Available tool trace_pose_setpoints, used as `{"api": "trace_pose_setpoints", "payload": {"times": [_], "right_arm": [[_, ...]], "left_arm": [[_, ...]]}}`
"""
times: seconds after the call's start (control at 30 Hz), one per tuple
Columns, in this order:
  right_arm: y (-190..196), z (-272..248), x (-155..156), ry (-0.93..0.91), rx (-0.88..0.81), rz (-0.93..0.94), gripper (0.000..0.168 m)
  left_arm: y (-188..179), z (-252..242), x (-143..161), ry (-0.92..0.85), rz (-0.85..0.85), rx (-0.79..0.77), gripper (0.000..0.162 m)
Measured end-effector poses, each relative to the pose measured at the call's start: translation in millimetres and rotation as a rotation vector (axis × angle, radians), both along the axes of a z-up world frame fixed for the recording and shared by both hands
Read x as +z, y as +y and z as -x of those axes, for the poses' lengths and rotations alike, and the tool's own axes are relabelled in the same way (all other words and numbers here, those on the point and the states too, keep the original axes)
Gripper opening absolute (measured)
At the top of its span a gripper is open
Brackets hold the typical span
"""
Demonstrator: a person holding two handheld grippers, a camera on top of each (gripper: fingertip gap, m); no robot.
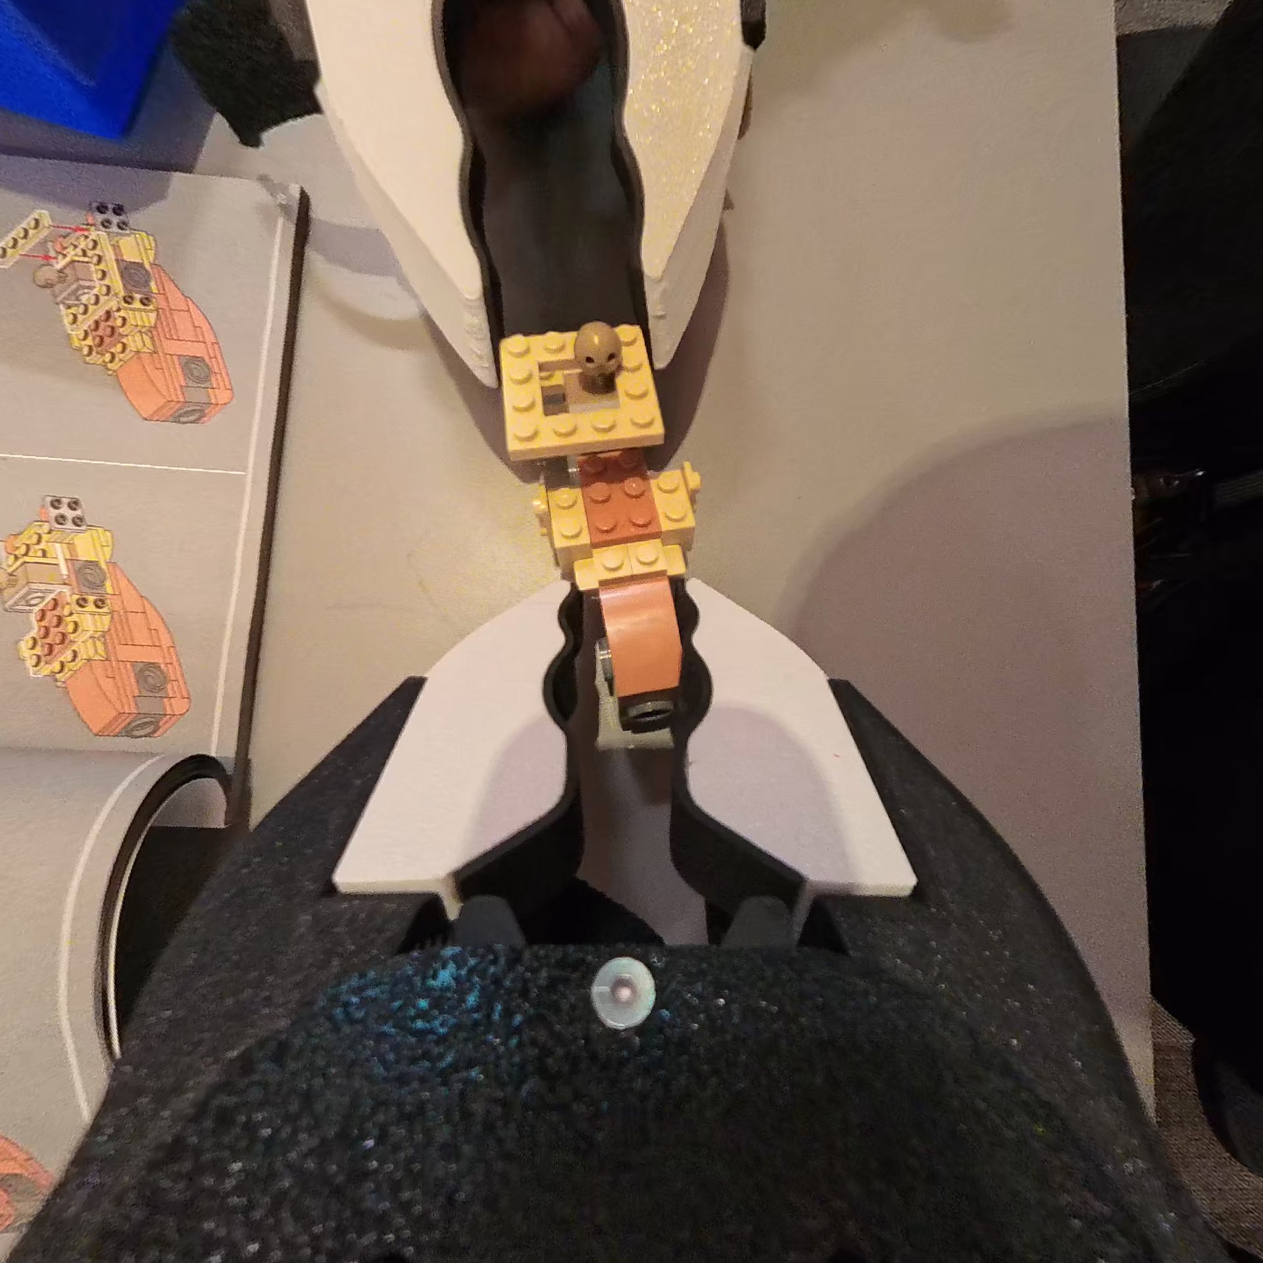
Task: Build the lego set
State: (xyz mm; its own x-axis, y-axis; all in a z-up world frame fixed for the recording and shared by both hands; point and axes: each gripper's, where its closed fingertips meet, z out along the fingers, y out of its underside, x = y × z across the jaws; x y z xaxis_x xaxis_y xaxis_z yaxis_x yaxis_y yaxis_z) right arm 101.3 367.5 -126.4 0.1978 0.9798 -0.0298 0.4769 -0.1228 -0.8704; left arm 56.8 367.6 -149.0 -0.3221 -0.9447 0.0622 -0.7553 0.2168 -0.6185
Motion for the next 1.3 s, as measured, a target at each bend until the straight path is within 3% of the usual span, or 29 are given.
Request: {"api": "trace_pose_setpoints", "payload": {"times": [1.3], "right_arm": [[-9.2,0.2,-2.9,-0.099,-0.014,-0.054,0.034]], "left_arm": [[-1.5,-0.4,-1.4,0.011,0.002,-0.003,0.022]]}}
